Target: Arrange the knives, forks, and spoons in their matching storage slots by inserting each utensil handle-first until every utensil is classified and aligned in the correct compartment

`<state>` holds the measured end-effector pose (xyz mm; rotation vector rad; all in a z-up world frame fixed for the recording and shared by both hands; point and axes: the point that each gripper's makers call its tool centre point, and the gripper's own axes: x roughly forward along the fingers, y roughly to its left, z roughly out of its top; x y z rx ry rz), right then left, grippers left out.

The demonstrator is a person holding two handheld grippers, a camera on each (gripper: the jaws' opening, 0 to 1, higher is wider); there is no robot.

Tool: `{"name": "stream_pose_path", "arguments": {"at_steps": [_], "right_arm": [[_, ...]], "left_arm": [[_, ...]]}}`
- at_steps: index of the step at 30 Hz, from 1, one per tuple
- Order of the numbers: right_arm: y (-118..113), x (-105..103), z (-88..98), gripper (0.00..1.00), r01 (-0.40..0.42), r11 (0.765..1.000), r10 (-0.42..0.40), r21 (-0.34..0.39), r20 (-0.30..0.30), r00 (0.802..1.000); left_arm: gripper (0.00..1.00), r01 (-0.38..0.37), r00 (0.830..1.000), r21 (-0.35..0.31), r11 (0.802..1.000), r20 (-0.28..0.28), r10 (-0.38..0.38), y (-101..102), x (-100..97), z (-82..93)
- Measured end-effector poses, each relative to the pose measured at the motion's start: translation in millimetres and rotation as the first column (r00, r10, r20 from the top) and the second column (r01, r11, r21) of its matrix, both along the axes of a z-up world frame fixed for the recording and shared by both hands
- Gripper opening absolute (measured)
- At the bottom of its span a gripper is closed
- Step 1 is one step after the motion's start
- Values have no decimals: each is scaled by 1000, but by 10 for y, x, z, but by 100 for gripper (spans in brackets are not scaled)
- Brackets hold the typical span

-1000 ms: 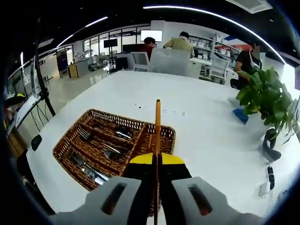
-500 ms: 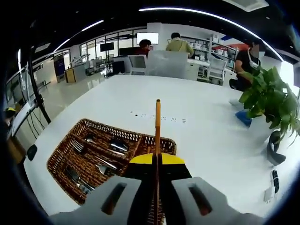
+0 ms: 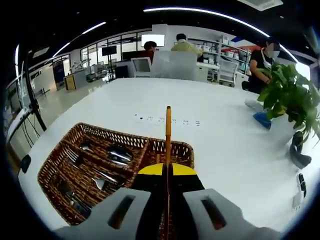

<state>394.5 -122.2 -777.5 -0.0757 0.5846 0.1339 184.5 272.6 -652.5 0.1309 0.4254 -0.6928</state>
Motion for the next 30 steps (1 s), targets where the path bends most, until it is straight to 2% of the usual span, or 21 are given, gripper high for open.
{"name": "stream_pose_path", "arguments": {"at_steps": [4,14,30], "right_arm": [[-23,-25,-145,0,10,1000,-10,1,-7,1000],[32,-156,-437,0,0,1000,-1,-21,-44,999],[8,-264,-628,0,28,999,-32,-34,-126,992]], "left_arm": [[100,-9,1000,6,1000,10,9,49,0,39],[100,-30,1000,10,999,7,30,111,-38,-5],[100,-42,999,21,999,2,42,169,-82,-3]]}}
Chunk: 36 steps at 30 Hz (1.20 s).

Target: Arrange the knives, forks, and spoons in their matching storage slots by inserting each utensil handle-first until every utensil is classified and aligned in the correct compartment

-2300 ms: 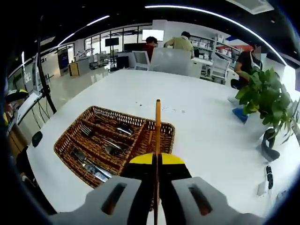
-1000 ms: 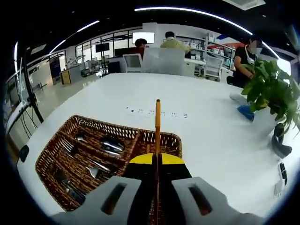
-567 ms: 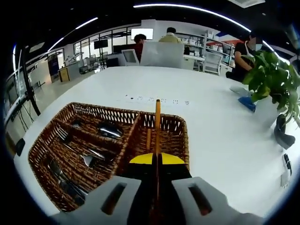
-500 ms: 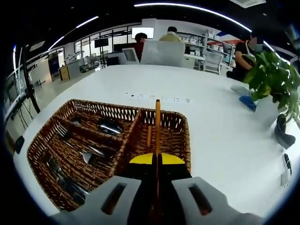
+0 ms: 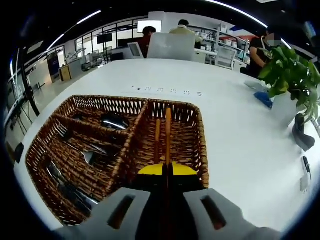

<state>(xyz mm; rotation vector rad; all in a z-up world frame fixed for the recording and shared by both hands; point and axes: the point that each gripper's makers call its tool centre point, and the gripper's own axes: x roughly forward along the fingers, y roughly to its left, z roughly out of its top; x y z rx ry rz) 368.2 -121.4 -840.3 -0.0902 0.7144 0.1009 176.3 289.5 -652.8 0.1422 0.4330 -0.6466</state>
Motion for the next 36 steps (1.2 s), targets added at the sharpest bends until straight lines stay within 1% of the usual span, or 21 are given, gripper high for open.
{"name": "stream_pose_path", "arguments": {"at_steps": [5,12,13,18,21,22,23,24,28,29,30,31,32,33,34,36], "right_arm": [[3,-35,-116,0,-7,1000,6,-20,-49,999],[13,-33,-212,0,-6,1000,4,-22,-86,996],[19,-28,-201,0,-6,1000,4,-17,-80,997],[20,-32,-200,0,-5,1000,3,-20,-94,996],[14,-27,-209,1,-9,1000,9,-1,-100,995],[15,-31,-211,1,-14,1000,13,-2,-97,995],[-22,-23,-204,1,-14,999,12,-28,-85,996],[-21,-24,-202,2,-24,999,21,-35,-84,996],[-16,-8,-174,3,-33,999,31,-22,-80,996],[-20,1,-153,6,-34,999,33,-21,-72,997],[17,33,-108,9,-50,999,50,0,-46,998],[20,48,-81,14,-59,998,59,-4,-31,998],[73,58,-40,17,-66,997,67,31,-15,998],[10,72,-19,19,-52,999,52,13,-6,999],[30,120,35,21,-63,997,62,36,27,998],[15,155,105,28,-69,997,67,38,52,996]], "left_arm": [[100,1,1000,0,1000,-3,-1,15,-4,-10],[100,6,1000,3,1000,-5,-6,7,-6,-8],[100,5,1000,4,1000,-5,-5,16,-4,-10],[100,0,1000,4,1000,-5,0,32,-5,-4],[100,0,1000,2,1000,-4,0,37,-3,-8],[100,1,1000,1,1000,-4,-1,34,-3,-10],[100,3,1000,1,1000,-4,-3,13,0,-2],[100,5,1000,1,1000,-2,-5,4,2,2],[100,7,1000,-2,1000,4,-7,-7,13,15],[100,6,1000,-4,1000,5,-6,-27,15,25],[100,6,1000,-5,1000,4,-6,-29,16,26],[100,6,1000,-6,1000,4,-6,-28,18,27],[100,7,1000,-6,1000,5,-7,-31,21,29],[100,8,1000,-7,1000,6,-8,-32,24,30],[100,9,1000,-8,1000,6,-9,-37,27,33],[100,10,1000,-13,1000,9,-10,-44,42,39]]}}
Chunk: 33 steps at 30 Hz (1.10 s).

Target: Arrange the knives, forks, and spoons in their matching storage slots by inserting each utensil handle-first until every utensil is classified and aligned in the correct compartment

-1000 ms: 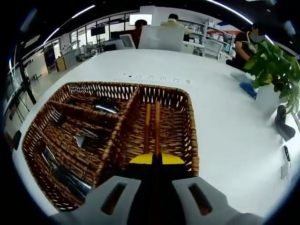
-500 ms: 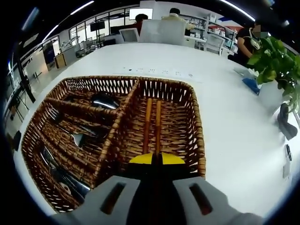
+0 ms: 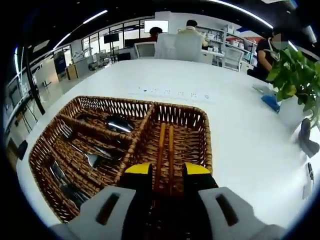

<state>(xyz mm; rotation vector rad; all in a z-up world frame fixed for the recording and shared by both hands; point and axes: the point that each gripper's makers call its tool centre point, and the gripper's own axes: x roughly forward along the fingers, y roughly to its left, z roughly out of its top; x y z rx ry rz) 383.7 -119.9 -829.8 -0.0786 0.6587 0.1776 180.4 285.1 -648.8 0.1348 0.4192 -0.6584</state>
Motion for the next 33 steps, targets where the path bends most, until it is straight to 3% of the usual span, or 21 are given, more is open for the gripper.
{"name": "stream_pose_path", "arguments": {"at_steps": [4,7,10,15,19,33], "right_arm": [[14,99,294,47,-61,998,61,-4,108,992],[19,131,466,81,-107,994,106,-2,155,982],[38,83,641,100,-141,990,135,20,182,974],[30,-170,825,99,-228,974,224,-2,203,953],[62,-400,925,99,-299,953,284,41,214,935],[50,-1159,1177,99,-435,901,425,10,195,884]], "left_arm": [[100,9,1000,-9,1000,4,-9,-40,28,6],[100,14,1000,-18,1000,9,-14,-74,76,10],[100,20,1000,-26,999,11,-20,-117,121,9],[100,29,999,-47,998,19,-28,-219,205,26],[100,44,999,-52,998,11,-43,-331,252,18],[100,68,998,-55,996,-3,-68,-563,408,-69]]}}
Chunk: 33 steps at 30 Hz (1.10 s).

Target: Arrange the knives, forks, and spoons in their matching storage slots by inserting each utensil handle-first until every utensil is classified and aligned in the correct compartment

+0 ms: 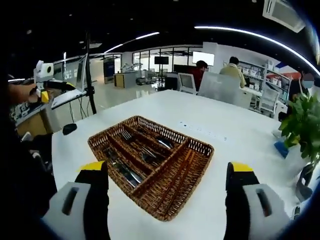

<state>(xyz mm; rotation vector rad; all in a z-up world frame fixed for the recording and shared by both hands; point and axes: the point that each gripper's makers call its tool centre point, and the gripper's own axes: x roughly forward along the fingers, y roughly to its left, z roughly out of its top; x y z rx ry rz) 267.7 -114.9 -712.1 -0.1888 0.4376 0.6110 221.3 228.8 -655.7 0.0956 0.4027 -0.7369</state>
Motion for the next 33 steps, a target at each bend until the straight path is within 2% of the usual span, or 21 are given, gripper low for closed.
{"name": "stream_pose_path", "arguments": {"at_steps": [2,7,9,10,12,15,17,22,30,33], "right_arm": [[-18,-94,-11,99,-8,1000,8,-6,-11,1000],[-31,-300,100,99,-22,1000,22,2,-13,1000],[5,-384,209,99,-6,996,9,85,-36,999],[8,-412,247,99,-2,995,6,100,-39,999],[-28,-499,234,99,3,999,0,52,-55,998],[-30,-595,224,99,2,999,1,48,-74,997],[-66,-619,229,99,6,1000,-5,16,-69,998],[-145,-618,241,99,25,1000,-26,-10,-83,996],[-205,-646,236,99,37,999,-40,-24,-99,994],[-232,-628,312,99,41,999,-43,-24,-87,995]], "left_arm": [[100,0,1000,11,1000,-5,0,-32,-20,-32],[100,-7,1000,23,1000,-14,8,-70,-92,-45],[100,-5,1000,22,1000,-21,6,-87,-132,-35],[100,-3,1000,19,1000,-21,4,-99,-147,-28],[100,1,1000,19,1000,-11,-1,-119,-161,-23],[100,6,1000,35,999,-13,-6,-131,-174,-67],[100,11,1000,33,999,-21,-10,-136,-183,-88],[100,14,1000,39,999,-26,-13,-182,-213,-71],[100,1,1000,67,998,-25,1,-153,-212,-26],[100,-7,999,66,998,-42,9,-165,-242,-37]]}}
